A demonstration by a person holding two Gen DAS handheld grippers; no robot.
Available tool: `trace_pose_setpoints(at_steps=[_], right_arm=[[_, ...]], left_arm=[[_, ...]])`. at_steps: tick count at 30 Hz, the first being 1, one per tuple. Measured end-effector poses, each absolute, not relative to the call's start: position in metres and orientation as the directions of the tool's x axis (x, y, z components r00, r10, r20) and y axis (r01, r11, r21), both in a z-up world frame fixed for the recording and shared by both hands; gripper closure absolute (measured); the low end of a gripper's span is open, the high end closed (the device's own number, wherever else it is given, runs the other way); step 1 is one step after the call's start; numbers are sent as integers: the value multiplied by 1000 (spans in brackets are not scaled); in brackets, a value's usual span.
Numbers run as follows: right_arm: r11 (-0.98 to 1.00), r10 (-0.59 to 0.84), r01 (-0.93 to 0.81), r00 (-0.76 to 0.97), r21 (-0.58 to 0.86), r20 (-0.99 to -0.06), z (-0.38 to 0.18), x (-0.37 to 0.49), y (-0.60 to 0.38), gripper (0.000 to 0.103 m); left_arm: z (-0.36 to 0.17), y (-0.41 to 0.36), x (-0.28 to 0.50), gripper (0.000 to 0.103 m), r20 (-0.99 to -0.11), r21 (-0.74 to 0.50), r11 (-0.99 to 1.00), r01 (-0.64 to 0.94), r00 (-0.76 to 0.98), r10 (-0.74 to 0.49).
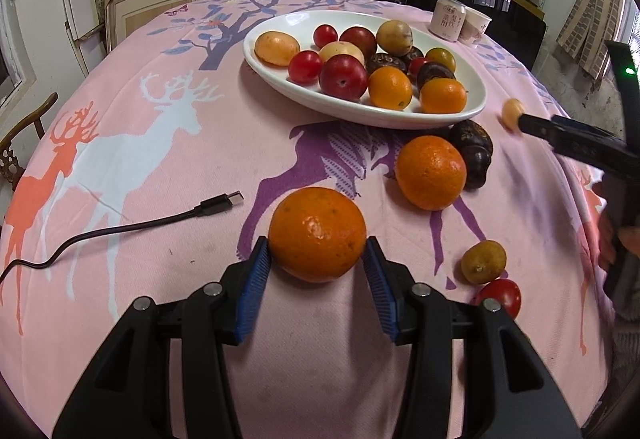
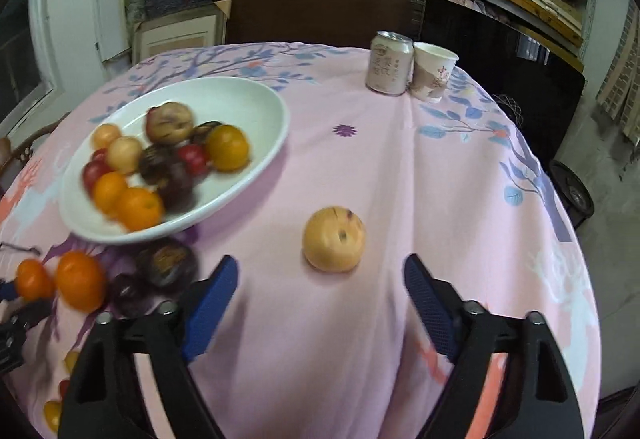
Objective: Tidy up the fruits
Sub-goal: 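Grasp a pale yellow fruit with the right tool while the left tool holds the orange, then carry the orange and yellow fruit to the plate and release both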
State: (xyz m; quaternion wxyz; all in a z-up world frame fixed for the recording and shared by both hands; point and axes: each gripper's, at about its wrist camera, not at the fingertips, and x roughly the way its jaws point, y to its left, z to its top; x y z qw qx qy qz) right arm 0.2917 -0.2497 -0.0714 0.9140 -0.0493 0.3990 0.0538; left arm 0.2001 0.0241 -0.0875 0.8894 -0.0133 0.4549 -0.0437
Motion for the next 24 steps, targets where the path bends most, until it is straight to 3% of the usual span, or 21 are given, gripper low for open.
trace_pose_setpoints(at_steps=[6,9,11,12,20,24], right_arm=[[990,120,-139,657,37,-744,-83,327,-259,41],[990,119,-137,661,37,-741,-84,340,-258,43],[991,115,-129,654,39,-748,-89,346,-260,53],[991,125,-122,644,60,-755,-94,347,-263,62],[989,147,-107,645,102,-750,-94,335,-272,63],[980,197,-125,657,153,-728,-85,315,-268,63]], left_arm=[[-88,23,202,53,-810,-52,996,71,581,-84],[-88,22,202,53,-810,-55,996,71,581,-86],[-89,21,203,53,-810,-54,996,72,580,-85],[-89,21,203,52,-810,-53,996,73,580,-86],[-88,22,204,52,-810,-70,994,81,578,-104],[-87,27,206,58,-805,-99,992,78,580,-126]])
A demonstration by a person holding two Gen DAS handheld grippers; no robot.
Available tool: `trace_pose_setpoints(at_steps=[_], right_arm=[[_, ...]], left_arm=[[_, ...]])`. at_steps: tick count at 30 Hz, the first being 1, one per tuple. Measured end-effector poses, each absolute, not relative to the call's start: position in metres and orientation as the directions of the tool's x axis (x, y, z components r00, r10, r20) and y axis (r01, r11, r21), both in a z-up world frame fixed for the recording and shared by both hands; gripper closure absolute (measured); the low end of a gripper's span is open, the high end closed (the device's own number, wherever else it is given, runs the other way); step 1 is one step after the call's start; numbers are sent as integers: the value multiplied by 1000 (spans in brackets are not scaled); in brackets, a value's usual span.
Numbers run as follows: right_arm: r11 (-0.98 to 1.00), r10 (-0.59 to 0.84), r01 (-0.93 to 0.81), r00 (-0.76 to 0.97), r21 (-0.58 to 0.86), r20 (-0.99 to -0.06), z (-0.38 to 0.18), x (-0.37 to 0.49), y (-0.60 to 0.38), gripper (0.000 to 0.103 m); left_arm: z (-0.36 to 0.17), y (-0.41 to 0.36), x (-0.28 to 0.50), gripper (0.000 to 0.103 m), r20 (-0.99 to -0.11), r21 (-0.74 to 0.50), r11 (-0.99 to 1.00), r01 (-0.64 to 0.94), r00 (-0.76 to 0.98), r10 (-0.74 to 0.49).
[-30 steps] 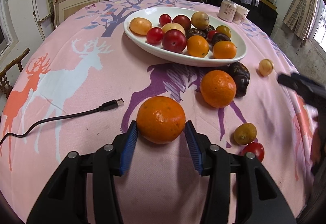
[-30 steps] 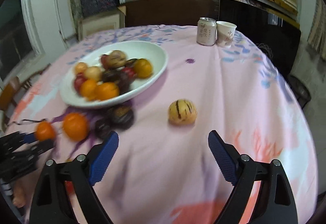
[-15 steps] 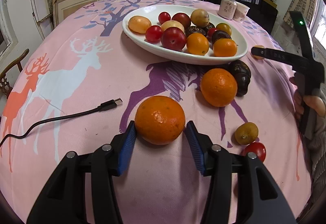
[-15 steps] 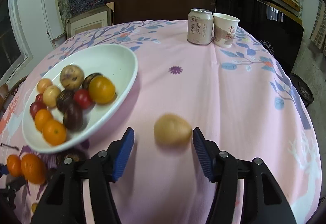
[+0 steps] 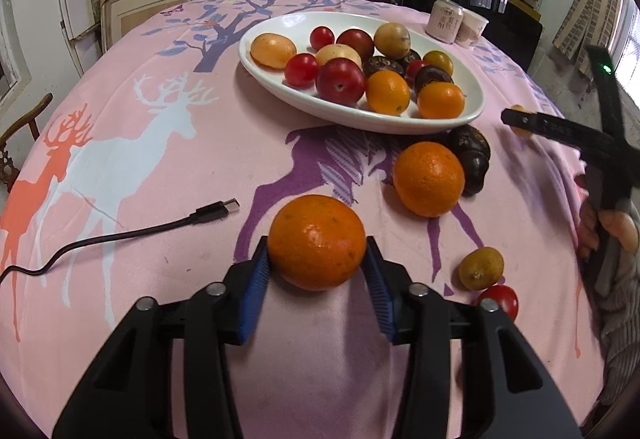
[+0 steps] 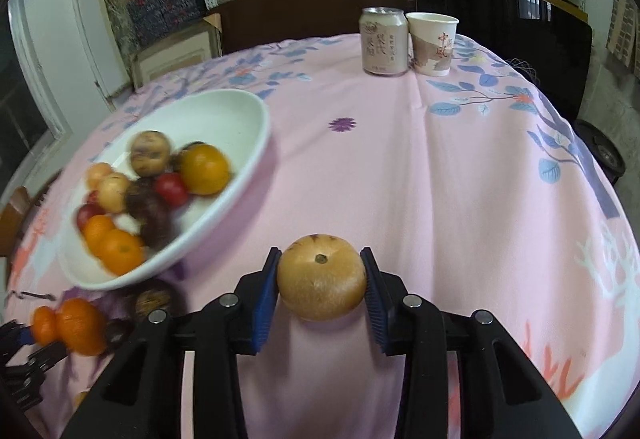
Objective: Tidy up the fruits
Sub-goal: 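Carry the orange and yellow fruit to the plate and release both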
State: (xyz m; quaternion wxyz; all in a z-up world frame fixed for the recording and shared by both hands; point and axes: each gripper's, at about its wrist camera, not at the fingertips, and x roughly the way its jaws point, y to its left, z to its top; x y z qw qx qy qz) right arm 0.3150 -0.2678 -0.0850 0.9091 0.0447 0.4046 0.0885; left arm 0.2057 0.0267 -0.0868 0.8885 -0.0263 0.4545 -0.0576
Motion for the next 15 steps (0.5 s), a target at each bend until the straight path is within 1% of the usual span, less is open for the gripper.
trace_pose_setpoints(at_steps=[5,10,12,15], right_arm=[[963,268,-196,681,183,-681,-71,274,-245,63],[952,304,-241,687,187,-660,-64,240,-229,63],[943,333,-246,690,225,-643,-51,239,-229,63],[934,356,-257,706,246,-612,-25,248,-222,63]], left_arm=[[-84,28,204,59,-793,-114,990,80,592,-139],[-66,26,203,59,-765,-89,993,72,634,-115],[-51,23,213,59,-756,-54,996,66,650,-84],[-15,24,241,58,-709,-36,998,46,702,-58]])
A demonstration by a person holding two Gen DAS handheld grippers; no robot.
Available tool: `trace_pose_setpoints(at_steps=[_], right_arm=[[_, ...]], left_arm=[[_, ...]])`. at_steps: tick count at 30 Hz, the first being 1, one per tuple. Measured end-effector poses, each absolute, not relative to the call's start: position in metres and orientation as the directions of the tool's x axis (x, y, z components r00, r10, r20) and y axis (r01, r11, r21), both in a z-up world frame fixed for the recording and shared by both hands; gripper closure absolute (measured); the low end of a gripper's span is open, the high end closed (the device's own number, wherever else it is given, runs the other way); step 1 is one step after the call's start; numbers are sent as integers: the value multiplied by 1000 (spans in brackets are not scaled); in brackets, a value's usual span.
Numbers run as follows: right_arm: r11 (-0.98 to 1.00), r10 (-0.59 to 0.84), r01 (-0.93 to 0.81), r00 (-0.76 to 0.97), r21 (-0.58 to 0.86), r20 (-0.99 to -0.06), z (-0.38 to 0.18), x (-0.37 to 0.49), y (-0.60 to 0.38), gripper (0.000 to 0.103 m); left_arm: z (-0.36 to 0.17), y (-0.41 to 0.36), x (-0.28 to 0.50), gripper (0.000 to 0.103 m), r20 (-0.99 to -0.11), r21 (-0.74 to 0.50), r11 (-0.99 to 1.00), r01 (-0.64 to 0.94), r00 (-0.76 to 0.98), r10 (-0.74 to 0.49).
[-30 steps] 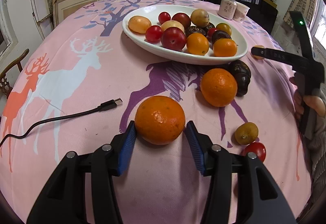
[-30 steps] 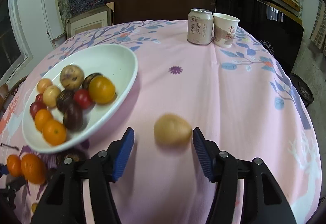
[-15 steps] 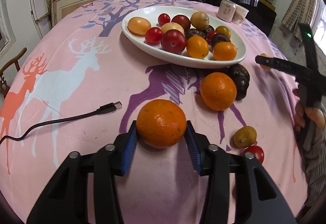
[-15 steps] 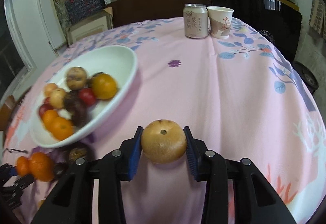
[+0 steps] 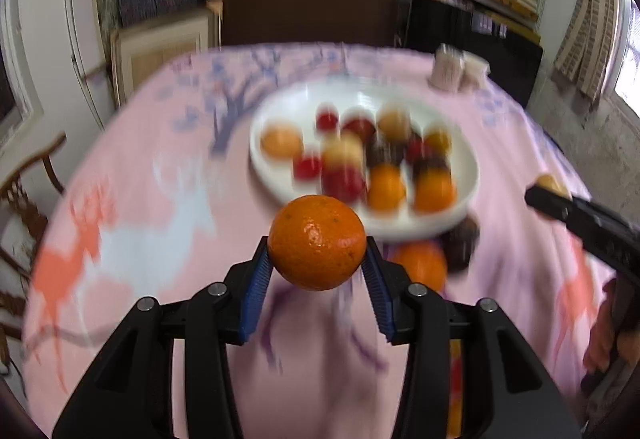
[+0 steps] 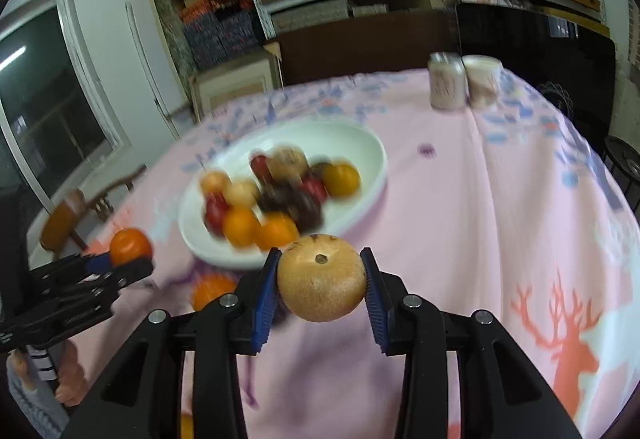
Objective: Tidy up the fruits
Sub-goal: 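Carry the orange and yellow fruit to the plate and release both, then move both open tools back toward the remaining fruits, left toward an orange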
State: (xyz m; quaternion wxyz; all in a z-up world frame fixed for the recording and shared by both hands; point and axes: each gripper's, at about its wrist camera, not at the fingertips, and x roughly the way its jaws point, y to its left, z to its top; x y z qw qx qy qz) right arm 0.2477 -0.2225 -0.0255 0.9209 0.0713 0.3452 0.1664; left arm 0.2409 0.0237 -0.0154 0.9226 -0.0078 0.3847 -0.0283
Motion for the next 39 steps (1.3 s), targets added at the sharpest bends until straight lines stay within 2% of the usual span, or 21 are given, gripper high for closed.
trace_pose_setpoints(at_steps=[4,7,14,15,16,18,22,24,29,31,33,39], right_arm=[[930,366,-261,723,258,-586,0,284,-200,63],[931,364,-250,719,268,-592,-3,309,-187,63],[940,340,-273,699,204,-629,-28,336,-157,62],[936,348,-290,698,198,-625,-29,335,-154,49],[935,352,-299,697,192,-624,-31,335,-152,32],[942,333,-279,727,184,-601,-29,331,-155,28],[937,350,-274,743,218,-570,-19,325,-171,27],[929,368,-268,740,255,-563,-18,323,-179,21],[913,388,-229,743,339,-545,-17,311,-201,21],[913,380,-216,759,346,-529,-17,299,-210,16],[909,373,-193,771,368,-516,-21,281,-223,11],[852,399,-117,777,511,-487,-40,251,-262,8]], left_arm=[[8,32,283,58,-683,-118,993,20,725,-95],[6,36,316,58,-690,-158,987,-3,716,-108],[-18,31,368,58,-724,-150,989,-10,682,-103],[-22,29,370,58,-728,-150,989,-8,678,-105],[-28,28,373,58,-737,-150,989,-4,667,-109],[-33,28,375,54,-744,-141,990,2,660,-107],[-24,36,368,42,-719,-146,989,-15,688,-96],[-17,39,361,39,-705,-149,989,-19,703,-93],[-4,44,326,35,-679,-146,989,-31,730,-77],[-5,45,303,28,-670,-163,987,-16,736,-98],[-11,40,280,27,-673,-144,990,-12,734,-89],[-39,19,233,27,-708,-109,993,34,699,-102]])
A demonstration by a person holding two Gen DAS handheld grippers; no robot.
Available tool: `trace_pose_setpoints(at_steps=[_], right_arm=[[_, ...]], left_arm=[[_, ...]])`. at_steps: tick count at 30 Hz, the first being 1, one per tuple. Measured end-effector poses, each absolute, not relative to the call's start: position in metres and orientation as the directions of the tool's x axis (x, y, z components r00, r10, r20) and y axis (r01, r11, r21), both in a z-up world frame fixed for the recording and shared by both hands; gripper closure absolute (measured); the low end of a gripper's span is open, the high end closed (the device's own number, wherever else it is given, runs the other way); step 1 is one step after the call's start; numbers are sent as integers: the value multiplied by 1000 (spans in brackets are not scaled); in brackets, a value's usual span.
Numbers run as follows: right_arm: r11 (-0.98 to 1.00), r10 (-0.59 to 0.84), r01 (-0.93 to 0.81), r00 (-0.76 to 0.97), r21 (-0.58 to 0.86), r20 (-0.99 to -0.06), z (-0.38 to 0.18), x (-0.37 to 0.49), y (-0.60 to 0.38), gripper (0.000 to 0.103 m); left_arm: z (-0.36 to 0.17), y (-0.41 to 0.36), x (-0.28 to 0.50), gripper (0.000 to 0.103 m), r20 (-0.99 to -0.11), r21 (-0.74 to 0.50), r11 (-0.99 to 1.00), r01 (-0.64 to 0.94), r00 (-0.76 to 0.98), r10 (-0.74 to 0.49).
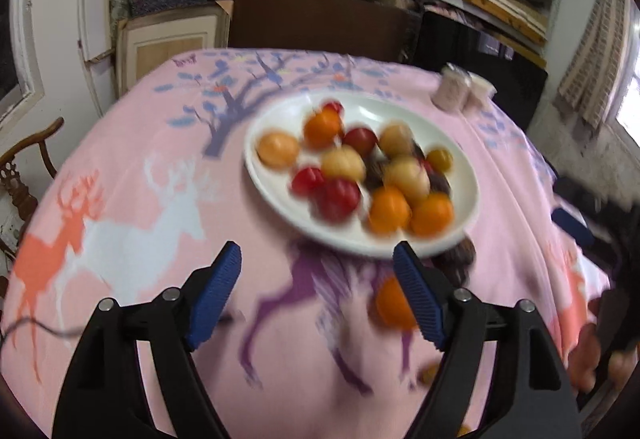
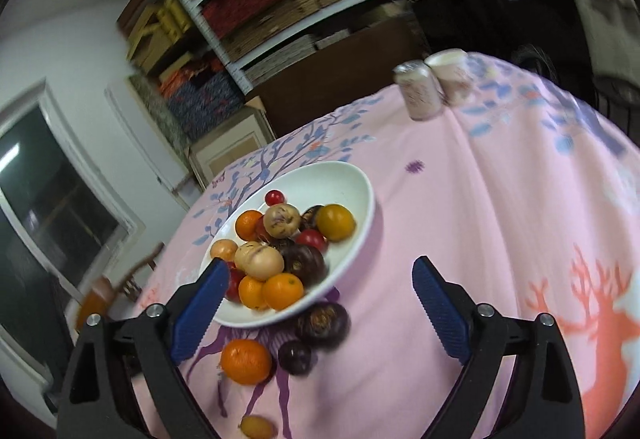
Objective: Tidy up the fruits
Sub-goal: 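Move both open tools back toward the remaining fruits, left toward an orange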
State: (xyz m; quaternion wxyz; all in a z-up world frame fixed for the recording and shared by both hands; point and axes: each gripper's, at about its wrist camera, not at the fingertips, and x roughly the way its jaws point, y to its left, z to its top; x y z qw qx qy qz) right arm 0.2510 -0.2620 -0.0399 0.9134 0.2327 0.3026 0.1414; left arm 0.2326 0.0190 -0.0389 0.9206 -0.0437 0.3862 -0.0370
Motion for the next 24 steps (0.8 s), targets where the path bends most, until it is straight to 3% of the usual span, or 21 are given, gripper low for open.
trace_pose_setpoints(at_steps=[7,24], right_arm=[[833,399,-88,780,546,-483,-44,249,-275,8],[825,404,-50,749,563,-525,-50,253,-275,8]], left_arm=[[-54,-16,215,24,-718,-8,992,124,690,-92],[-71,-32,239,20,-772,-2,988,153,628,-99]])
